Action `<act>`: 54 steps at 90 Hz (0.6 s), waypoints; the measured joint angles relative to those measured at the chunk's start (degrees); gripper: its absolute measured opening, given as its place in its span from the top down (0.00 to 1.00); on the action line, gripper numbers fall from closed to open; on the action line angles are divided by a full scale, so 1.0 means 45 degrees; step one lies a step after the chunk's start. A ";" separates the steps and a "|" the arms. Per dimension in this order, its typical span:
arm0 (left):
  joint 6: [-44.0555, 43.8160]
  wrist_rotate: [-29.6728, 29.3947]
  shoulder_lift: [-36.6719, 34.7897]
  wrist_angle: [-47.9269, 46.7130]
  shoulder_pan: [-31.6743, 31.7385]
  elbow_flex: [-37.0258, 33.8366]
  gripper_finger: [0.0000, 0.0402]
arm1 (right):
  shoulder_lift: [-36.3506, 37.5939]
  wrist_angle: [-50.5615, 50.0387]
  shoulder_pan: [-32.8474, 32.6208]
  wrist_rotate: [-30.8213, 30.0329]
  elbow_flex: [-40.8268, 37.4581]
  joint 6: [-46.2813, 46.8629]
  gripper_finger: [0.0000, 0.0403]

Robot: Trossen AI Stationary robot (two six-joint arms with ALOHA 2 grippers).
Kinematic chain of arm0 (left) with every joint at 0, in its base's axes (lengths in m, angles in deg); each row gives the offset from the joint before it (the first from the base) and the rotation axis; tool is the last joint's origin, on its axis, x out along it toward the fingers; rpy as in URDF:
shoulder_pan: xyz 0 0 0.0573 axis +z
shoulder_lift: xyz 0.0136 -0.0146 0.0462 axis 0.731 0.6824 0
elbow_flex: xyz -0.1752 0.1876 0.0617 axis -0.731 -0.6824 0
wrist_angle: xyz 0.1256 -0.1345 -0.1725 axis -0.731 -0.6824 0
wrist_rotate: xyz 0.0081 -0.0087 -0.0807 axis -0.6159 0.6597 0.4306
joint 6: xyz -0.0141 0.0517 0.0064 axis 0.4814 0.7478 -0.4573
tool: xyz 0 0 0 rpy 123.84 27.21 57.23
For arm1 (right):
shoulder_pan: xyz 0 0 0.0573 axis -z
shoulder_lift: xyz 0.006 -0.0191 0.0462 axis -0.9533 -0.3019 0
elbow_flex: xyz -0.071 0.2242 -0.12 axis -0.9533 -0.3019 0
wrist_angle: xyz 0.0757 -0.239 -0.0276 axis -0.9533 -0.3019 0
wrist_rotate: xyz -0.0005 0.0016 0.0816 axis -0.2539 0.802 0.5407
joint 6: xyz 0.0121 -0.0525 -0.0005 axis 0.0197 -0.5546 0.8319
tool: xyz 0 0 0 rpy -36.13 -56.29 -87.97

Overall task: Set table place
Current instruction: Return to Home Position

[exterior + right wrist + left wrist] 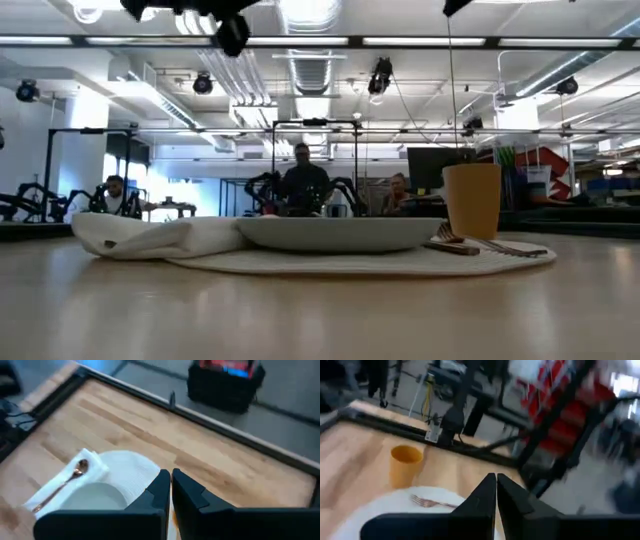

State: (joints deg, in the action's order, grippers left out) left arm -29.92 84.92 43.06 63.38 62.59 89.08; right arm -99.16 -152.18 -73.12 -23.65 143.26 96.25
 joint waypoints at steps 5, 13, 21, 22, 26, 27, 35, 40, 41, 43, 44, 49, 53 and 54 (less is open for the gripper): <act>-0.1044 -0.0915 -0.0597 0.1225 -0.0325 -0.1107 1.00 | 0.0190 -0.0051 -0.0647 -0.0736 0.0000 0.0230 1.00; -0.2281 -0.3088 -0.1357 0.2952 -0.1233 -0.2759 1.00 | 0.0631 -0.0323 -0.1745 -0.1753 0.0000 0.0741 1.00; -0.3082 -0.5591 -0.1697 0.4863 -0.2507 -0.4179 1.00 | 0.1159 -0.0926 -0.3073 -0.2526 -0.0083 0.1580 1.00; -0.3147 -0.5894 -0.1708 0.5095 -0.2683 -0.4324 1.00 | 0.1230 -0.1013 -0.3258 -0.2610 -0.0107 0.1701 1.00; -0.3377 -0.7153 -0.1718 0.5971 -0.3423 -0.4857 1.00 | 0.1526 -0.1427 -0.4038 -0.2963 -0.0218 0.2260 1.00; -0.3410 -0.7463 -0.1714 0.6168 -0.3619 -0.4970 1.00 | 0.1592 -0.1531 -0.4227 -0.3055 -0.0252 0.2413 1.00; -0.3527 -0.9814 -0.1501 0.7288 -0.5259 -0.5558 1.00 | 0.2106 -0.2050 -0.5790 -0.3844 -0.0649 0.3785 1.00; -0.3549 -1.1110 -0.1276 0.7375 -0.6247 -0.5702 1.00 | 0.2418 -0.2261 -0.6710 -0.4202 -0.0969 0.4451 1.00; -0.3548 -1.1348 -0.1219 0.7376 -0.6435 -0.5708 1.00 | 0.2472 -0.2289 -0.6900 -0.4274 -0.1031 0.4573 1.00; -0.3529 -1.1762 -0.1116 0.7383 -0.6776 -0.5711 1.00 | 0.2569 -0.2329 -0.7247 -0.4432 -0.1153 0.4809 1.00; -0.3506 -1.1982 -0.1071 0.7384 -0.6949 -0.5717 1.00 | 0.2615 -0.2350 -0.7406 -0.4501 -0.1210 0.4900 1.00; -0.3333 -1.2969 -0.0889 0.7391 -0.7711 -0.5791 1.00 | 0.2792 -0.2354 -0.8183 -0.4891 -0.1511 0.5359 1.00; -0.3062 -1.3431 -0.0813 0.7593 -0.8097 -0.5834 1.00 | 0.2875 -0.2339 -0.8663 -0.5108 -0.1727 0.5610 1.00; -0.3013 -1.3479 -0.0805 0.7666 -0.8153 -0.5861 1.00 | 0.2892 -0.2343 -0.8768 -0.5133 -0.1781 0.5625 1.00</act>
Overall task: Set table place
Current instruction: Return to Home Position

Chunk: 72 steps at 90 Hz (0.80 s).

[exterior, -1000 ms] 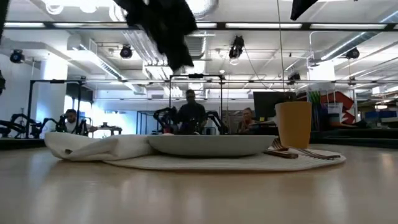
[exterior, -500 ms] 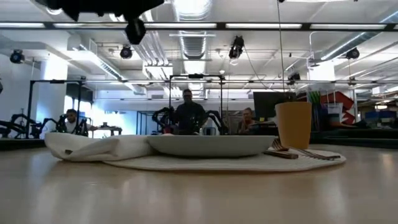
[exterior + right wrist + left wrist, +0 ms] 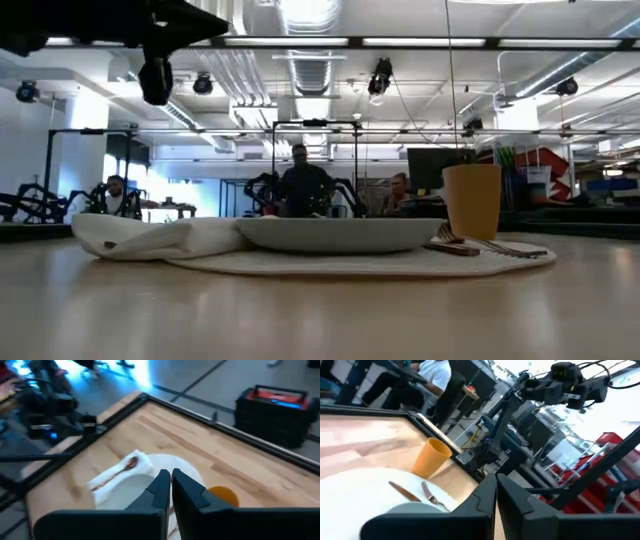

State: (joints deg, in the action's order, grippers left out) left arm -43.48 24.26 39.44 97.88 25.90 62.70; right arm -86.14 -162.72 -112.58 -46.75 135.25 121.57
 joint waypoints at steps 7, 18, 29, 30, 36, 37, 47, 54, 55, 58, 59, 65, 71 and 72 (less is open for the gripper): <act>0.0346 0.0196 0.0006 0.0616 -0.0116 -0.0256 1.00 | 0.0027 -0.0128 -0.0533 0.0036 -0.0273 -0.0589 1.00; 0.0810 0.1476 -0.0225 0.0960 0.0120 -0.0610 1.00 | 0.0006 -0.1005 -0.0762 0.1361 -0.0326 0.0225 1.00; 0.0480 0.2678 -0.0398 0.0914 0.0654 -0.1158 1.00 | 0.0257 -0.1043 -0.0797 0.0945 -0.0577 0.0946 1.00; 0.0434 0.2784 -0.0401 0.0912 0.0704 -0.1207 1.00 | 0.0295 -0.1034 -0.0808 0.0772 -0.0593 0.0971 1.00; 0.0201 0.3308 -0.0470 0.0846 0.0969 -0.1514 1.00 | 0.0777 -0.0973 -0.1022 -0.0115 -0.0762 0.1008 1.00; 0.0176 0.3380 -0.0484 0.0846 0.1012 -0.1552 1.00 | 0.0869 -0.0983 -0.1054 -0.0250 -0.0797 0.1020 1.00; 0.0123 0.3852 -0.0778 0.0951 0.1270 -0.2067 1.00 | 0.1908 -0.1036 -0.1274 -0.1518 -0.1291 0.1349 1.00; 0.0161 0.3983 -0.1181 0.0953 0.1418 -0.2487 1.00 | 0.2652 -0.1021 -0.1276 -0.2195 -0.1896 0.1668 1.00; 0.0165 0.3984 -0.1261 0.0956 0.1432 -0.2556 1.00 | 0.2767 -0.1021 -0.1276 -0.2267 -0.2008 0.1704 1.00; 0.0169 0.3987 -0.1525 0.0958 0.1467 -0.2772 1.00 | 0.3116 -0.1024 -0.1276 -0.2499 -0.2359 0.1876 1.00; 0.0171 0.3986 -0.1633 0.0954 0.1477 -0.2856 1.00 | 0.3248 -0.1025 -0.1276 -0.2594 -0.2495 0.1956 1.00; 0.0173 0.3984 -0.2322 0.0952 0.1539 -0.3288 1.00 | 0.4017 -0.1007 -0.1271 -0.3328 -0.3358 0.2504 1.00; 0.0178 0.3985 -0.3126 0.0957 0.1585 -0.3661 1.00 | 0.4780 -0.1044 -0.1267 -0.4128 -0.4279 0.3313 1.00; 0.0187 0.3983 -0.3276 0.0953 0.1589 -0.3726 1.00 | 0.4901 -0.1048 -0.1263 -0.4241 -0.4429 0.3433 1.00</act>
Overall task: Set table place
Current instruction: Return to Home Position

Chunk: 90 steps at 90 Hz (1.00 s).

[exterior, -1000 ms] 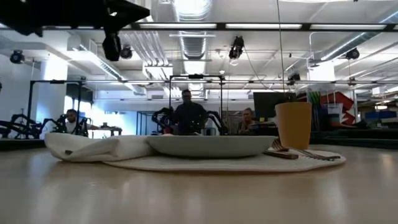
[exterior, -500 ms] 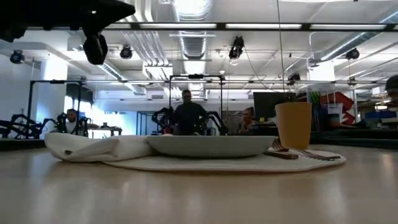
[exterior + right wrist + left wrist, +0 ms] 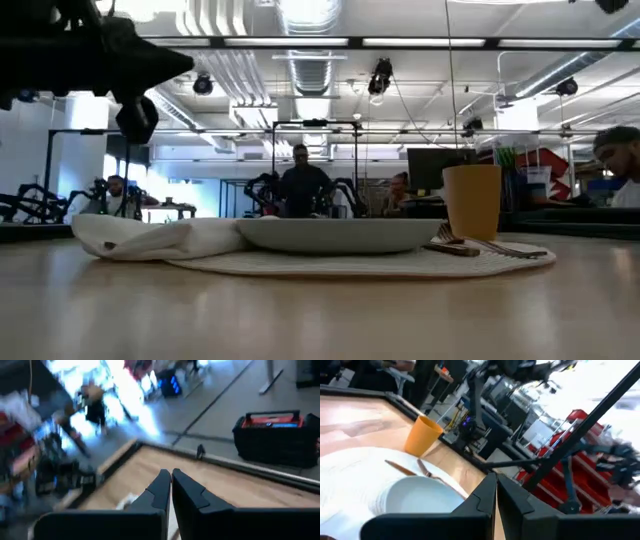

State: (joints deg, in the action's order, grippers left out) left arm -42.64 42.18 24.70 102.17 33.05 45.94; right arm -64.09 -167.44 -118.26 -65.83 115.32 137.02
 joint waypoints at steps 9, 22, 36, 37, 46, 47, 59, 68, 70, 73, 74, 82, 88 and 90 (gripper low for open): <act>0.0328 -0.0321 -0.1319 -0.0164 0.0025 -0.0433 1.00 | 0.1026 0.0027 -0.0002 -0.0241 -0.1355 0.1058 1.00; 0.0957 -0.1323 -0.3174 -0.2187 0.0044 -0.0245 1.00 | 0.2201 0.0016 0.0022 -0.0255 -0.3419 0.3013 1.00; 0.1534 -0.2431 -0.4741 -0.5448 0.0035 0.0423 1.00 | 0.2508 0.0158 0.0022 -0.0197 -0.5073 0.4655 1.00; 0.1566 -0.2540 -0.4836 -0.5705 0.0037 0.0510 1.00 | 0.2505 0.0170 0.0022 -0.0168 -0.5167 0.4712 1.00; 0.1633 -0.3638 -0.5661 -0.8377 0.0035 0.1290 1.00 | 0.2483 0.0194 0.0022 -0.0149 -0.6012 0.5646 1.00; 0.1634 -0.3747 -0.5745 -0.8702 0.0035 0.1376 1.00 | 0.2480 0.0200 0.0022 -0.0164 -0.6104 0.5732 1.00; 0.1717 -0.4960 -0.6575 -1.1547 0.0035 0.2569 1.00 | 0.2461 0.0250 0.0022 -0.0747 -0.7220 0.6904 1.00; 0.1733 -0.5804 -0.7007 -1.2888 0.0035 0.3242 1.00 | 0.2484 0.0225 0.0027 -0.1642 -0.8000 0.7735 1.00; 0.1775 -0.6041 -0.7061 -1.3051 0.0035 0.3338 1.00 | 0.2484 0.0196 0.0043 -0.1744 -0.8168 0.7919 1.00; 0.1854 -0.6365 -0.7140 -1.3267 0.0035 0.3454 1.00 | 0.2505 0.0182 0.0136 -0.1821 -0.8417 0.8160 1.00; 0.1894 -0.6483 -0.7173 -1.3339 0.0035 0.3494 1.00 | 0.2512 0.0182 0.0184 -0.1829 -0.8500 0.8243 1.00; 0.2008 -0.7329 -0.7324 -1.3714 0.0035 0.3651 1.00 | 0.2657 0.0280 0.0592 -0.1724 -0.9204 0.8659 1.00; 0.2010 -0.7804 -0.7347 -1.4020 0.0035 0.3644 1.00 | 0.2927 0.0535 0.0922 -0.1701 -0.9536 0.8655 1.00; 0.1991 -0.7906 -0.7351 -1.4042 0.0035 0.3613 1.00 | 0.3012 0.0544 0.1025 -0.1713 -0.9623 0.8624 1.00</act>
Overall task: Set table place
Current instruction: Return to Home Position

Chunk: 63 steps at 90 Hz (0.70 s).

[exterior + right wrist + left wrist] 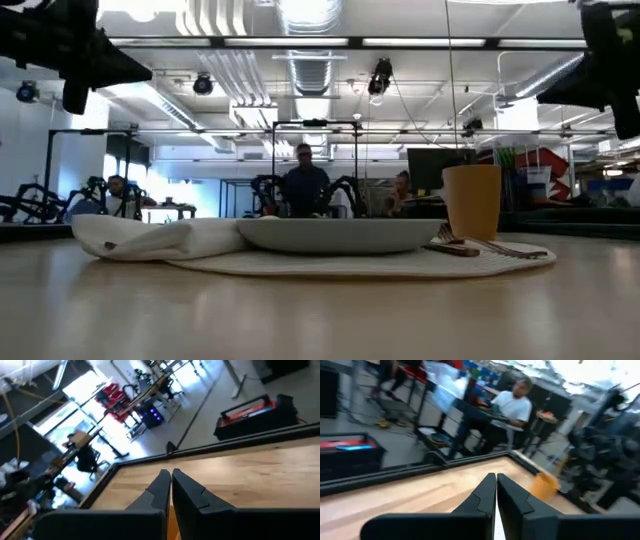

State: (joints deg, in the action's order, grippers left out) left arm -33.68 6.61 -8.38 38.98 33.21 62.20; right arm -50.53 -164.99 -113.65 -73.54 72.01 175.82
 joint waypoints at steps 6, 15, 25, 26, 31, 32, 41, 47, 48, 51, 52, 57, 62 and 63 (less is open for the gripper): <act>-0.0056 -0.0261 -0.0005 -0.0020 0.0000 -0.0125 1.00 | 0.0253 0.0000 0.0290 -0.0003 -0.0216 -0.0081 1.00; -0.0148 -0.0588 0.0047 -0.0082 0.0000 -0.0358 1.00 | 0.0737 -0.0202 0.0624 0.0082 -0.0455 -0.0529 1.00; -0.0574 -0.0691 0.0008 -0.0117 0.0000 -0.0789 1.00 | 0.1247 -0.0279 0.0966 0.0168 -0.0712 -0.0786 1.00; -0.0643 -0.0692 0.0000 -0.0117 0.0000 -0.0854 1.00 | 0.1293 -0.0282 0.1007 0.0139 -0.0719 -0.0786 1.00; -0.1022 -0.0692 -0.0045 -0.0171 0.0000 -0.1192 1.00 | 0.1512 -0.0262 0.1171 0.0134 -0.0816 -0.0786 1.00; -0.1120 -0.0691 -0.0052 -0.0174 0.0000 -0.1269 1.00 | 0.1547 -0.0266 0.1202 0.0149 -0.0843 -0.0790 1.00; -0.1891 -0.0697 -0.0078 0.0171 0.0000 -0.2027 1.00 | 0.1718 -0.0185 0.1431 0.0261 -0.1134 -0.0762 1.00; -0.2069 -0.0675 -0.0073 0.0902 -0.0005 -0.2606 1.00 | 0.1755 0.0076 0.1483 0.0536 -0.1271 -0.0720 1.00; -0.2070 -0.0671 -0.0068 0.1068 -0.0005 -0.2702 1.00 | 0.1755 0.0130 0.1483 0.0608 -0.1302 -0.0716 1.00; -0.2044 -0.0636 -0.0063 0.1702 -0.0010 -0.3004 1.00 | 0.1755 0.0288 0.1495 0.0791 -0.1394 -0.0649 1.00; -0.2004 -0.0605 -0.0065 0.1897 -0.0013 -0.3090 1.00 | 0.1755 0.0322 0.1500 0.0823 -0.1416 -0.0621 1.00; -0.1485 -0.0334 -0.0024 0.2872 -0.0015 -0.3334 1.00 | 0.1714 0.0362 0.1498 0.0782 -0.1410 -0.0568 1.00; -0.0887 -0.0084 0.0171 0.3738 -0.0015 -0.3567 1.00 | 0.1676 0.0367 0.1503 0.0777 -0.1415 -0.0590 1.00; -0.0836 -0.0044 0.0195 0.3930 -0.0017 -0.3625 1.00 | 0.1670 0.0370 0.1503 0.0769 -0.1415 -0.0615 1.00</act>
State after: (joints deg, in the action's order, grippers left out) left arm -37.44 6.41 -7.51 56.66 33.13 45.88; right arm -43.02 -163.33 -106.89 -70.08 65.64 173.06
